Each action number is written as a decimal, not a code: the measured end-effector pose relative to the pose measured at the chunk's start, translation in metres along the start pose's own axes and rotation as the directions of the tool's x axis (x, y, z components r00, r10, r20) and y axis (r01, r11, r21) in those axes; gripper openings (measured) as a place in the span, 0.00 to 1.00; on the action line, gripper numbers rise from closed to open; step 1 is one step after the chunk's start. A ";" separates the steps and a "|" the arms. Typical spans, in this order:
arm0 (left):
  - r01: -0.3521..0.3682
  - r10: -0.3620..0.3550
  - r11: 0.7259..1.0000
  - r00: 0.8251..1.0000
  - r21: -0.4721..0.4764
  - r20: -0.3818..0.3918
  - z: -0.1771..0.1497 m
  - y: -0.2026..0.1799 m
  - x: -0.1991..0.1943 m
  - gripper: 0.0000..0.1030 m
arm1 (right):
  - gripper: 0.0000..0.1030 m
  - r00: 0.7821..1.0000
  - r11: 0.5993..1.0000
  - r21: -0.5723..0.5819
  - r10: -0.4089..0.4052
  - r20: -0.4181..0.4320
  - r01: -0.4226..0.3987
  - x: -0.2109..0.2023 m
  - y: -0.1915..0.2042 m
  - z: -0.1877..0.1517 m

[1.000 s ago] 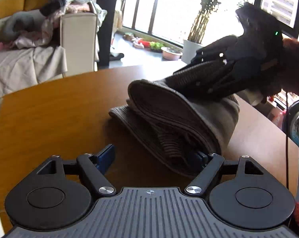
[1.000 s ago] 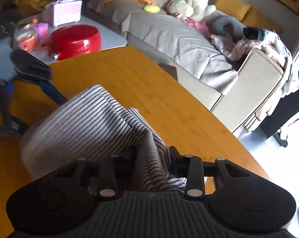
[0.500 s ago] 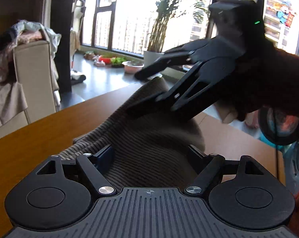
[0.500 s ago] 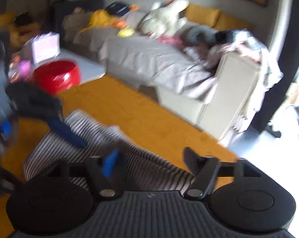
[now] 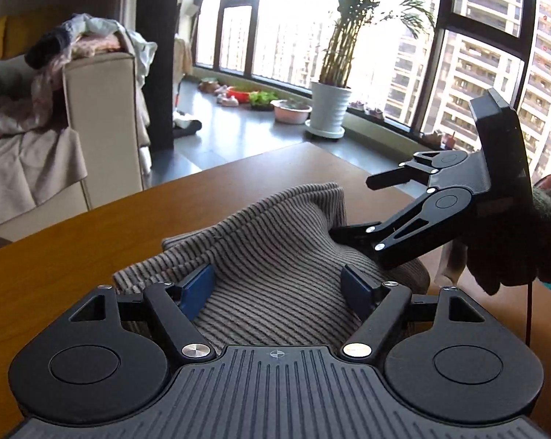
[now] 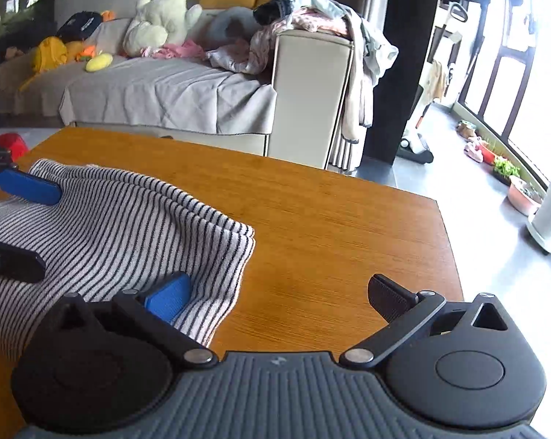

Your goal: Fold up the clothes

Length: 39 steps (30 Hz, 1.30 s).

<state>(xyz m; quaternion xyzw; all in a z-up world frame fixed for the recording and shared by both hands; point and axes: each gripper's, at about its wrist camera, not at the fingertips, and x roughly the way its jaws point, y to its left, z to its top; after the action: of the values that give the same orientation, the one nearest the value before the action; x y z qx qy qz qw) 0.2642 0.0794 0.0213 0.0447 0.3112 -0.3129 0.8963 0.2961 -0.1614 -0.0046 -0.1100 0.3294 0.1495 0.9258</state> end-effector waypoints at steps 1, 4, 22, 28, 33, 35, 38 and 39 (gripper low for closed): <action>-0.008 0.008 1.000 1.000 0.004 -0.002 0.001 -0.001 -0.001 0.79 | 1.00 1.000 1.000 0.003 0.000 0.004 0.000 0.000 0.000 -0.001; 0.012 -0.014 0.999 0.998 0.037 0.054 0.013 -0.007 -0.021 0.80 | 1.00 1.000 1.000 0.007 0.003 0.014 -0.003 0.000 -0.002 -0.005; 0.087 -0.102 0.973 0.993 -0.213 -0.061 -0.003 0.071 0.041 1.00 | 0.84 0.898 0.756 0.506 0.429 0.097 -0.416 -0.074 -0.007 -0.065; 0.050 -0.072 0.961 0.995 -0.270 -0.075 -0.007 0.061 0.034 1.00 | 0.70 0.902 0.728 0.563 0.423 0.079 -0.391 -0.055 -0.006 -0.066; 0.069 -0.105 0.935 0.991 -0.347 -0.087 -0.020 0.030 0.014 0.99 | 0.73 0.925 0.738 0.582 0.375 0.065 -0.340 -0.041 -0.012 -0.056; 0.096 -0.135 0.930 0.987 -0.355 -0.088 -0.026 0.011 0.009 0.99 | 0.78 0.940 0.767 0.562 0.338 0.057 -0.309 -0.038 -0.014 -0.051; 0.156 -0.194 0.923 0.978 -0.352 -0.077 -0.035 -0.018 0.007 0.99 | 0.83 0.967 0.841 0.486 0.250 0.044 -0.239 -0.041 -0.017 -0.040; 0.182 -0.221 0.917 0.973 -0.355 -0.072 -0.036 -0.024 0.007 0.99 | 0.83 0.974 0.861 0.461 0.221 0.041 -0.215 -0.042 -0.018 -0.036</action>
<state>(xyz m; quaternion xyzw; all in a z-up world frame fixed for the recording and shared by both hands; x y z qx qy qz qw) 0.2348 0.0668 -0.0090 -0.1286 0.4134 -0.3412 0.8344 0.2509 -0.1978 -0.0034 0.1505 0.3720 0.1696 0.9001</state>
